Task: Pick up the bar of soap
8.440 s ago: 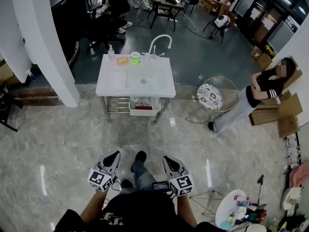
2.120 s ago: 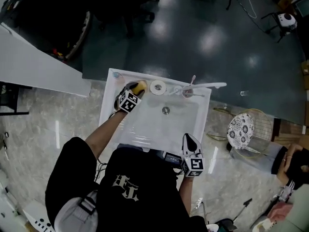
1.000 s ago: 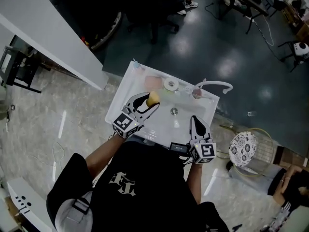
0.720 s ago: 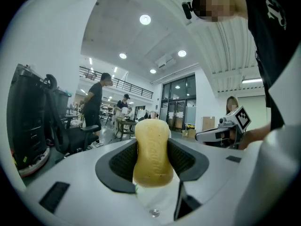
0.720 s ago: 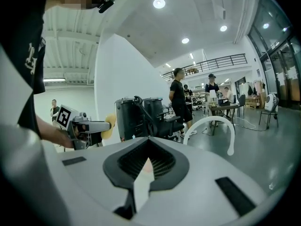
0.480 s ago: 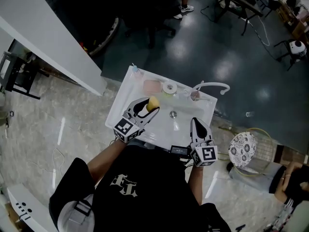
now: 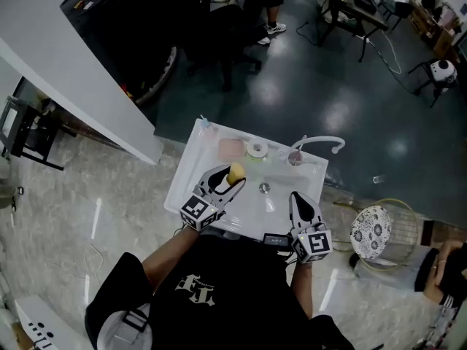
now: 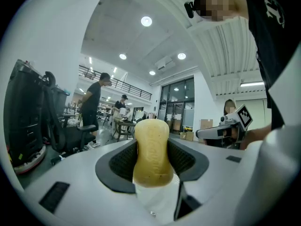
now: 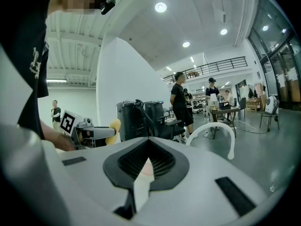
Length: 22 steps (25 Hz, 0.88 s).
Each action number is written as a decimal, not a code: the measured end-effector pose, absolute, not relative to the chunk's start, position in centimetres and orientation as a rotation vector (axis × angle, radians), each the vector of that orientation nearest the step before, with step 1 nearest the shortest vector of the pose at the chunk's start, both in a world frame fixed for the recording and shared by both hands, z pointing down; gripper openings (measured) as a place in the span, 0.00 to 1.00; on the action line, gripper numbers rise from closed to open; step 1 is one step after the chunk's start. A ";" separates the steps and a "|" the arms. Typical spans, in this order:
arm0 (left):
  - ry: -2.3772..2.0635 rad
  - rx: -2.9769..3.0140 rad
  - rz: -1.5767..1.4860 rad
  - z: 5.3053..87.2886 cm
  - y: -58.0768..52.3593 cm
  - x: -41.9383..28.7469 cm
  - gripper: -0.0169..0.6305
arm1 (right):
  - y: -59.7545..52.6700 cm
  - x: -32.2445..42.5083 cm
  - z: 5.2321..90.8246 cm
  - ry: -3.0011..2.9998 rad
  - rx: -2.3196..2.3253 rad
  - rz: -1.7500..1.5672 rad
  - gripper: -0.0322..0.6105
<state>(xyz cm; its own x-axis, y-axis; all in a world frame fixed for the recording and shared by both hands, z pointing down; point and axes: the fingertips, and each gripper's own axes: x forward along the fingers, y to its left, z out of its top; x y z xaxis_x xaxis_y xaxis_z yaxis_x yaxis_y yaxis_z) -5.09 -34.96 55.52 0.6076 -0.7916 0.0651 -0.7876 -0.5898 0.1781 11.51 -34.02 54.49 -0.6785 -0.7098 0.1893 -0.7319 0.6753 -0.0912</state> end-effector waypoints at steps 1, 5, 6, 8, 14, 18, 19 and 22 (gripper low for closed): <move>-1.310 2.643 -0.028 55.5 -35.0 -5.1 0.33 | -34.0 11.4 54.5 -2.749 1.190 0.245 0.05; -1.305 2.643 -0.024 55.5 -34.7 -5.2 0.33 | -33.8 11.3 54.5 -2.747 1.190 0.252 0.05; -1.306 2.646 -0.024 55.4 -34.8 -5.2 0.33 | -33.9 11.4 54.5 -2.745 1.192 0.249 0.05; -1.307 2.652 -0.023 55.2 -35.0 -5.2 0.33 | -34.0 11.5 54.3 -2.742 1.196 0.244 0.05; -1.295 2.654 -0.024 55.1 -35.5 -5.1 0.33 | -34.4 11.6 54.4 -2.736 1.212 0.243 0.05; -1.292 2.650 -0.020 55.3 -35.5 -4.9 0.33 | -34.3 11.8 54.8 -2.730 1.213 0.258 0.05; -1.291 2.650 -0.020 55.3 -35.4 -4.8 0.33 | -34.2 11.8 54.9 -2.727 1.213 0.261 0.05; -1.295 2.650 -0.017 55.3 -35.2 -4.9 0.33 | -34.0 11.8 54.8 -2.725 1.213 0.267 0.05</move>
<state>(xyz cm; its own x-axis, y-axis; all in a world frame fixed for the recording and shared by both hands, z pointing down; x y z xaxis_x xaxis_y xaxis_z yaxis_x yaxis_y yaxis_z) -4.85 -35.20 55.26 0.6180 -0.7827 0.0735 -0.7805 -0.5996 0.1767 11.82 -34.03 54.84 -0.6630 -0.7201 0.2047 -0.7461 0.6580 -0.1020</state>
